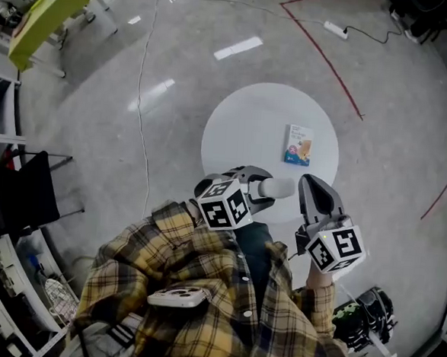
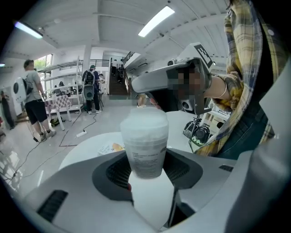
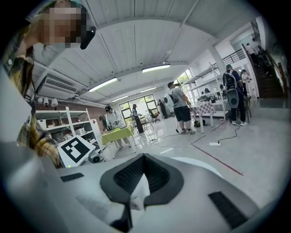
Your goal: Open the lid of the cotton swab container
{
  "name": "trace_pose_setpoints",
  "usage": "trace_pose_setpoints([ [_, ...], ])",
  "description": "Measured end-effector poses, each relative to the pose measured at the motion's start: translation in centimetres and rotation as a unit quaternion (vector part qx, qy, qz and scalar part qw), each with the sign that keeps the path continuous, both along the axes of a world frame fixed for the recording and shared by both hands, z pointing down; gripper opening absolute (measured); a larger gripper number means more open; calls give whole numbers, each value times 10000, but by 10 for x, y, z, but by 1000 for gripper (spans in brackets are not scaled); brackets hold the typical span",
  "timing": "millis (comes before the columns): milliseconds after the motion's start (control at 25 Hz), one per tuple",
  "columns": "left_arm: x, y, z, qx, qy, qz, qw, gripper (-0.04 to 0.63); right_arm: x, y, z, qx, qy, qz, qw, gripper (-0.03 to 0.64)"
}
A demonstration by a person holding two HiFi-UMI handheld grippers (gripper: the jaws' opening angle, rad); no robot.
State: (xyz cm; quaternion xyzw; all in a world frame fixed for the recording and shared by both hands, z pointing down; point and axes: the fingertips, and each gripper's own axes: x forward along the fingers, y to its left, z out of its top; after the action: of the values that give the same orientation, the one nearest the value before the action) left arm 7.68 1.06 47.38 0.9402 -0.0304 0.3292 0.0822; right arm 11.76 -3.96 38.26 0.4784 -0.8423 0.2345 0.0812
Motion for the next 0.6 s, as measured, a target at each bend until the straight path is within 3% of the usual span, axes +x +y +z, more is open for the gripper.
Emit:
trace_pose_setpoints([
  [320, -6, -13, -60, 237, 145, -12, 9996, 219, -9, -7, -55, 514, 26, -323, 9982, 17],
  [600, -13, 8, -92, 256, 84, 271, 9993, 219, -10, 1, -90, 739, -172, -470, 9960, 17],
])
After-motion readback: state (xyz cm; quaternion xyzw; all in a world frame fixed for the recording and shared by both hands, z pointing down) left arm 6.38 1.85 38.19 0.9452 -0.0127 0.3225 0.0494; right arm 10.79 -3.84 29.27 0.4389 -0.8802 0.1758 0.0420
